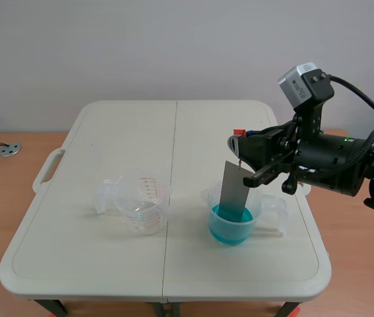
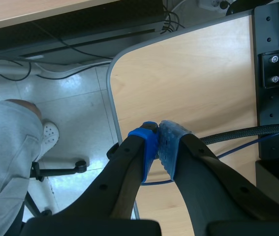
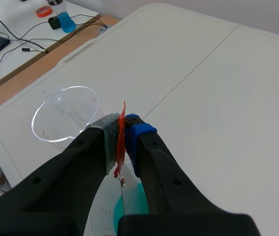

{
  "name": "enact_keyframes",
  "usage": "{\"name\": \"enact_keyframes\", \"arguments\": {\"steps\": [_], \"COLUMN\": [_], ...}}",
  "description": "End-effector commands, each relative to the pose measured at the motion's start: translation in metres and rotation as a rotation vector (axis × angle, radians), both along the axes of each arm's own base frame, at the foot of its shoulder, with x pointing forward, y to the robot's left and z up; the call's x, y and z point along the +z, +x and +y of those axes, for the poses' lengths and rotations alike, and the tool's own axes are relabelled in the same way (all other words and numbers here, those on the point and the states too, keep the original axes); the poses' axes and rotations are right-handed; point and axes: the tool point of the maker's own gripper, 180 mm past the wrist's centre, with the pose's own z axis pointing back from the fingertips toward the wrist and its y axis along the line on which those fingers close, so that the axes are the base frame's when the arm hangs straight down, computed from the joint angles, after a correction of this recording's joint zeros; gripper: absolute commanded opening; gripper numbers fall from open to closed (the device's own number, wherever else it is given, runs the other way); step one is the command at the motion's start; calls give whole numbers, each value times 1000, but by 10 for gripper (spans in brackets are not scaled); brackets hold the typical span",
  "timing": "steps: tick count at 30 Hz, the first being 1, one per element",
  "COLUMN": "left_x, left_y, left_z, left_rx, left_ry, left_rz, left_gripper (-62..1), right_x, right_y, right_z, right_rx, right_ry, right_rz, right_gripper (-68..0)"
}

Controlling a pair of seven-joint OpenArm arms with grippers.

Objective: Hold the metal plate by the orange handle, dip it into the blue solution, take it out and point at it, then put the plate back in the beaker on the left.
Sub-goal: 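Hold the plate still in the solution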

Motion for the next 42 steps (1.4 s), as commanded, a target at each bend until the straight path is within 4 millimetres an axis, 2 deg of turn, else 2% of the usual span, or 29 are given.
{"name": "enact_keyframes", "arguments": {"steps": [1,23,42], "left_x": [3,3,-2], "left_y": [3,4,7], "left_z": [-1,-1,1], "left_rx": [-8,-8,-8], "left_ry": [-4,-4,7], "left_rz": [-12,-15,22], "left_gripper": [-562,-562,-562], "right_x": [11,14,70], "right_y": [2,3,-2], "right_z": [2,1,6], "right_rx": [17,12,43], "right_ry": [13,28,37], "right_rz": [-32,-39,-154], "right_gripper": [-665,-665,-665]}}
